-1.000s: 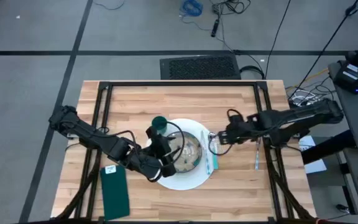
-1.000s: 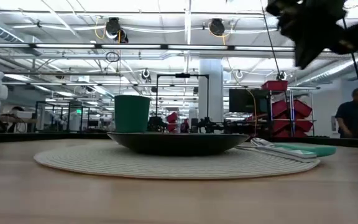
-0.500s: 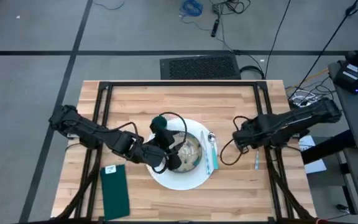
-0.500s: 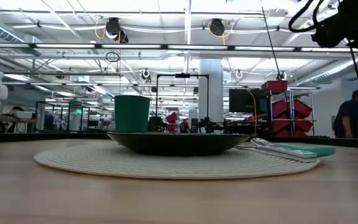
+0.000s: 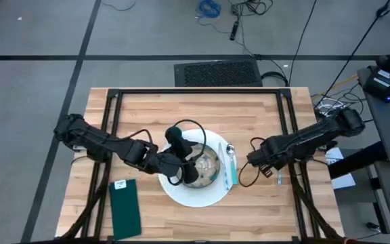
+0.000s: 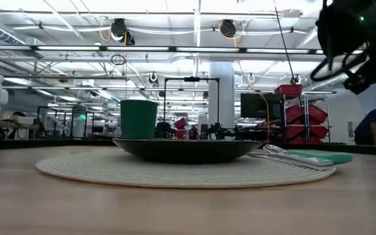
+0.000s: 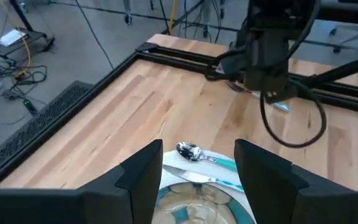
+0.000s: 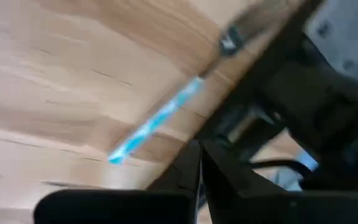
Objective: Set table place
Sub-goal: Put the dark green napkin on the left of the white table mat
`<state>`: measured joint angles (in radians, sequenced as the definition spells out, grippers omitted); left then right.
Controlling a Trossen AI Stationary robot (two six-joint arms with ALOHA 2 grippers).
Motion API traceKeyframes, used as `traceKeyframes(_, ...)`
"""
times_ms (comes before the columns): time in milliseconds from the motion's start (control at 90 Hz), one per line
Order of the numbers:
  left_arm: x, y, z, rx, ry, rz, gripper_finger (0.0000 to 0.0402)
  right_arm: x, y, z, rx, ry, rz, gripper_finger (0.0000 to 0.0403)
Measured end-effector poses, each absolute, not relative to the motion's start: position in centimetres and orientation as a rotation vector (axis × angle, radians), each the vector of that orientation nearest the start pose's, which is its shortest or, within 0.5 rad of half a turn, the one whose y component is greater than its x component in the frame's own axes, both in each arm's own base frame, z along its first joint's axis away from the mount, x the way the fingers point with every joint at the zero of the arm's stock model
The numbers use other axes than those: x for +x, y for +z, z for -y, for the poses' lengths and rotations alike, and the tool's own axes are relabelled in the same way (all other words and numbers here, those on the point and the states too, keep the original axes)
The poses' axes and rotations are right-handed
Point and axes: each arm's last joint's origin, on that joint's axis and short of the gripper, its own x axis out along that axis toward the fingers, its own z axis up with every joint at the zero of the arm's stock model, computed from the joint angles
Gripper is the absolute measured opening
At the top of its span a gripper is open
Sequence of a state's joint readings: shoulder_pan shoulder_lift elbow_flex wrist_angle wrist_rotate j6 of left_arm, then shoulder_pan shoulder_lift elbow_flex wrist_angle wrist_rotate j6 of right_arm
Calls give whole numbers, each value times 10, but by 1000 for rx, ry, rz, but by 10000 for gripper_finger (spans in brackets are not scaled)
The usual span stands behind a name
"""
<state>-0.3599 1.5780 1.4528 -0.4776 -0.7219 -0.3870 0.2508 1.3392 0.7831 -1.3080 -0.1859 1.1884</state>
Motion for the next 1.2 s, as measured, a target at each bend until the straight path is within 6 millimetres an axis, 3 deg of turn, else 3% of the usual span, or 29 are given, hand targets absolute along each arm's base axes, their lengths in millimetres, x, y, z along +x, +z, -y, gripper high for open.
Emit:
traceKeyframes(100, 326, 346, 104, -54, 426, -475, 185, 177, 198, -51, 761, -729, -1709, 0)
traceKeyframes(222, 304, 357, 103, -150, 337, -648, 185, 193, 208, -54, 766, -617, -1585, 0)
traceKeyframes(367, 264, 350, 99, -355, 195, -1147, 185, 208, 214, -55, 739, -542, -1438, 0)
traceKeyframes(511, 235, 329, 95, -346, 204, -1542, 185, 217, 215, -56, 692, -494, -1323, 0)
traceKeyframes(700, 227, 284, 94, -321, 157, -1727, 185, 223, 217, -60, 636, -404, -1270, 0)
traceKeyframes(900, 218, 217, 96, -337, 94, -1779, 185, 220, 217, -74, 574, -348, -1271, 0)
traceKeyframes(1078, 181, 168, 95, -379, 70, -1998, 185, 215, 217, -88, 578, -334, -1280, 0)
traceKeyframes(1200, 163, 151, 95, -362, 66, -2067, 185, 212, 217, -94, 573, -319, -1286, 0)
